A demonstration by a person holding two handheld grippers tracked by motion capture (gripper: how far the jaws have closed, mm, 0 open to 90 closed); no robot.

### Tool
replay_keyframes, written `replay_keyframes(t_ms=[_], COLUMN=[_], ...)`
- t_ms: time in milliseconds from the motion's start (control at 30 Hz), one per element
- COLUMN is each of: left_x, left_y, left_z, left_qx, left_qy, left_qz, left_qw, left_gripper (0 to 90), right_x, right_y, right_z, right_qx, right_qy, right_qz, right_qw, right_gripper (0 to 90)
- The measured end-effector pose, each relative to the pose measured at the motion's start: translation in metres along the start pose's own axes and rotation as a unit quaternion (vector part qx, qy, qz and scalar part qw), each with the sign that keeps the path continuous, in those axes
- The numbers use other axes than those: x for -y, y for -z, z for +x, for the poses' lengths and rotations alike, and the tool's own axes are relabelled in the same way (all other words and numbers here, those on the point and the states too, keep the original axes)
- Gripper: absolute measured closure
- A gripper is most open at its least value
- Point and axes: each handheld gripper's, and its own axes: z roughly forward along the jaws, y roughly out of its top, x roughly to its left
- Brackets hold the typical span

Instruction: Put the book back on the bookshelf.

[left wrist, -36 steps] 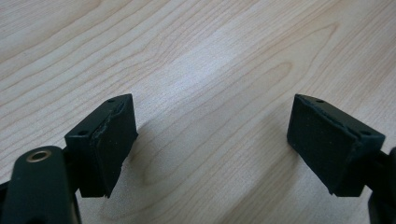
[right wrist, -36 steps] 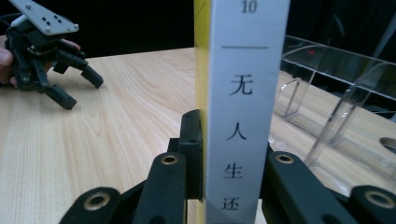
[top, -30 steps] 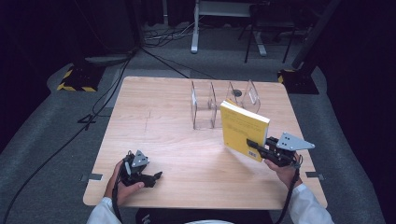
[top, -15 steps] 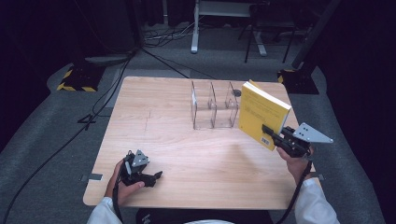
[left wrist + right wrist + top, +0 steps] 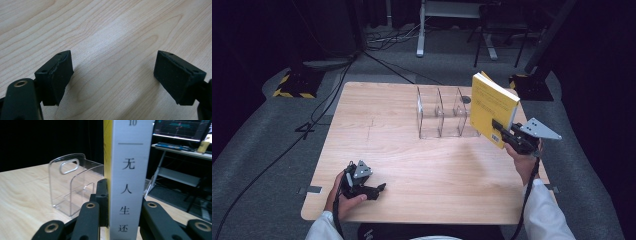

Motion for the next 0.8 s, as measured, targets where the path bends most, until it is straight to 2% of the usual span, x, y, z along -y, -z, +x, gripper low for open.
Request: replay_keyframes(t_ms=[67, 500, 533, 600, 800], left_x=[0.000, 0.000, 0.000, 0.000, 0.000], left_y=[0.000, 0.000, 0.000, 0.000, 0.000], left_z=[0.000, 0.000, 0.000, -0.001, -0.001], left_qx=[0.000, 0.001, -0.001, -0.001, -0.002], left_qy=[0.000, 0.002, 0.000, 0.001, -0.001], left_qz=[0.000, -0.001, 0.000, -0.001, -0.001], left_qw=[1.0000, 1.0000, 1.0000, 1.0000, 1.0000], left_gripper=[16.5, 16.5, 16.5, 16.5, 16.6], right_x=[-0.003, -0.004, -0.003, -0.003, 0.004], right_y=[-0.011, -0.050, -0.058, -0.062, -0.084], right_z=[0.000, -0.005, -0.005, -0.005, -0.009], right_qx=[0.012, 0.048, 0.059, 0.063, 0.073], right_qy=[0.003, -0.016, -0.017, -0.015, -0.033], right_qz=[0.008, 0.016, 0.022, 0.024, 0.035], right_qw=[0.9999, 0.9986, 0.9978, 0.9976, 0.9962], right_gripper=[76.3, 76.3, 76.3, 76.3, 76.3])
